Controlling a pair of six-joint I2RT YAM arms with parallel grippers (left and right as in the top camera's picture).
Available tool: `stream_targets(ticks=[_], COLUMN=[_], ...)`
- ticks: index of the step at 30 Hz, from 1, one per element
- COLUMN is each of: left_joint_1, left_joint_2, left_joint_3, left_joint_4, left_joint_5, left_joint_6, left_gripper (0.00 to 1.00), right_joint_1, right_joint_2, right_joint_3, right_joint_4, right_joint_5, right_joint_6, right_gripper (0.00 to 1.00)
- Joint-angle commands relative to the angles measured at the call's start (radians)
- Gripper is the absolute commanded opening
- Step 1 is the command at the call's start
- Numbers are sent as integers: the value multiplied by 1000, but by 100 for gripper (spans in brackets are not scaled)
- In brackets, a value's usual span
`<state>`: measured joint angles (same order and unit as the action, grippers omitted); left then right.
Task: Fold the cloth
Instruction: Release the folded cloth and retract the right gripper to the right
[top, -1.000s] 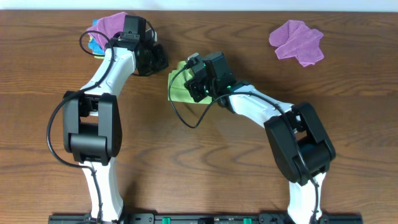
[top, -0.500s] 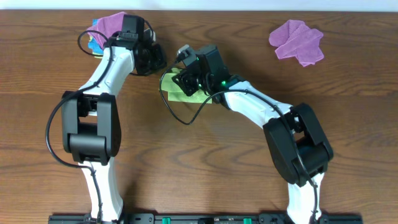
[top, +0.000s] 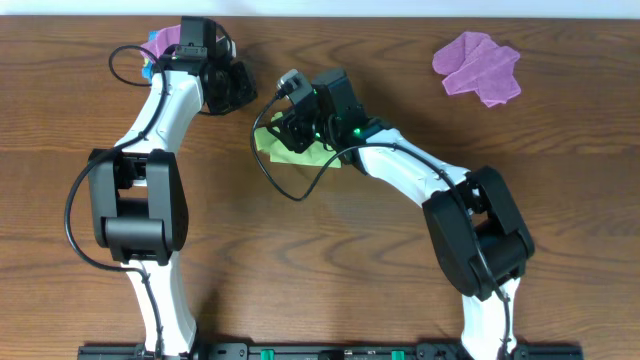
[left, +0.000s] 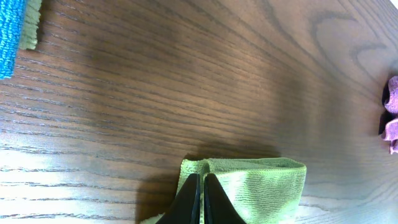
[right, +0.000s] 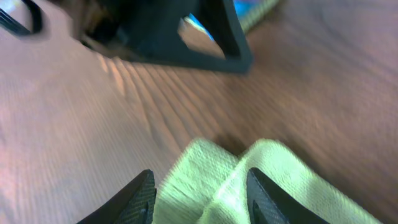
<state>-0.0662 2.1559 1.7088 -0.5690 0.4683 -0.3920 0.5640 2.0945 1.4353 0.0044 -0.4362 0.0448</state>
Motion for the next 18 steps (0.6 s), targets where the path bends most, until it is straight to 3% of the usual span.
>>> stream_targets(ticks=[1,13,18], left_joint_1=[5,23,37], left_joint_2=[-43,-43,-43], left_joint_3=[24,24,24], left_joint_4=[-2,-31,-171], left_joint_5=[7,65,75], left_joint_6=[11,18,69], left_gripper=[6,14,31], right_joint_1=[8,-52,-156], right_joint_2=[13,9,-40], right_joint_3=[59,100,100], right_joint_4=[1,-241,-353], right_joint_5=[-50,2,-10], right_joint_6=[11,3,48], right_gripper=[47,51,81])
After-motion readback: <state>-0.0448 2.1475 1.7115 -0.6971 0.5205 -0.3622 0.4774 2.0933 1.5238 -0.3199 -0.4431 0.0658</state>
